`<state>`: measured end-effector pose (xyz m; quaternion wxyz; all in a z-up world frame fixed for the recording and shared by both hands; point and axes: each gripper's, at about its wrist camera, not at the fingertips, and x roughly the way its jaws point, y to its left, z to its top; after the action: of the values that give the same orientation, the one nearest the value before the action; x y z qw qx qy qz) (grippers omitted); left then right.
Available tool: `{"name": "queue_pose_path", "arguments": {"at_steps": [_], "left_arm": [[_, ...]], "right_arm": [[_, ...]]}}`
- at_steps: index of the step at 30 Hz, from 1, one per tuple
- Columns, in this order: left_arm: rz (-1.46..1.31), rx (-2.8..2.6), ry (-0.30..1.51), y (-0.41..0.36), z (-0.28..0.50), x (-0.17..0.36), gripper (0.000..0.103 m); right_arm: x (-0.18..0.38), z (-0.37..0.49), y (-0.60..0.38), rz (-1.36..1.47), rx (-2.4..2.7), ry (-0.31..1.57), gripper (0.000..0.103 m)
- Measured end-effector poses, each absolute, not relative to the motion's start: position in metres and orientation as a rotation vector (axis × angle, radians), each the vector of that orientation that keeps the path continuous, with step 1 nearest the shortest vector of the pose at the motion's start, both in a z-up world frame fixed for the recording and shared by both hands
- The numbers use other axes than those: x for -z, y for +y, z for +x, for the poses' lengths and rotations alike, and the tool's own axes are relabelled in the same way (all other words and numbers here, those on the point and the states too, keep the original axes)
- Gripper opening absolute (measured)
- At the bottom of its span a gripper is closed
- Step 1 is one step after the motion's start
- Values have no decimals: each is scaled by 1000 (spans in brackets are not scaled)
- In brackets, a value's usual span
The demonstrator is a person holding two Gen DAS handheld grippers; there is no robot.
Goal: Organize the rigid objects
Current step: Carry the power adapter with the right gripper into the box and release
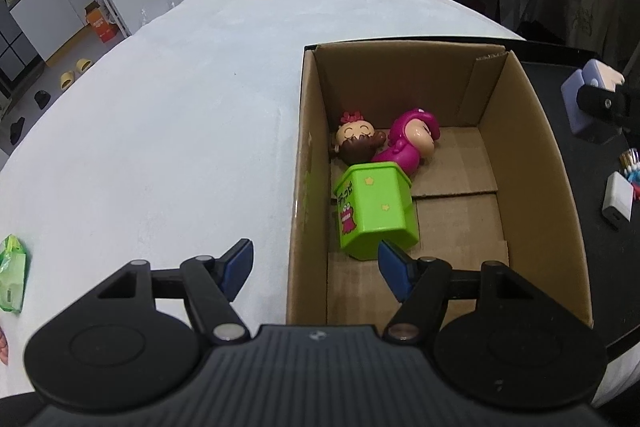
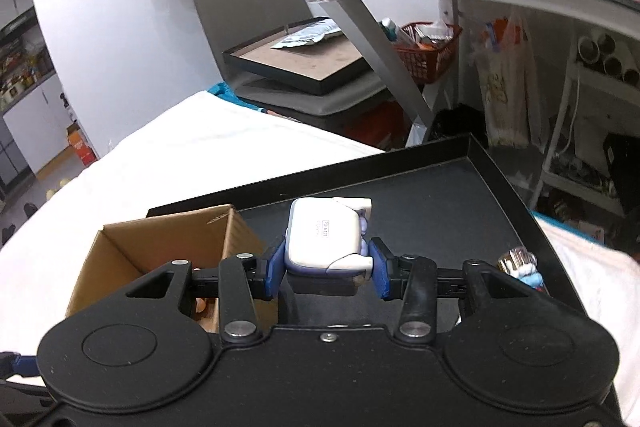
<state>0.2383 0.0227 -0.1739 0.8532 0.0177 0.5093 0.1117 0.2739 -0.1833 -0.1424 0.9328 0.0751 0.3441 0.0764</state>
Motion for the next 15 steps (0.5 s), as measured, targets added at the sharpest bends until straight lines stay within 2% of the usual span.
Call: {"name": "queue_pose_path", "arguments": {"at_steps": [12,15], "left_arm": [[-9,-206,1073,28,241,177,63],[-22,-198,1077,31,241,179,53]], "right_arm": [[123,262,-157,60,-192,685,43],[118,257,-145,31,-207,669,43]]}}
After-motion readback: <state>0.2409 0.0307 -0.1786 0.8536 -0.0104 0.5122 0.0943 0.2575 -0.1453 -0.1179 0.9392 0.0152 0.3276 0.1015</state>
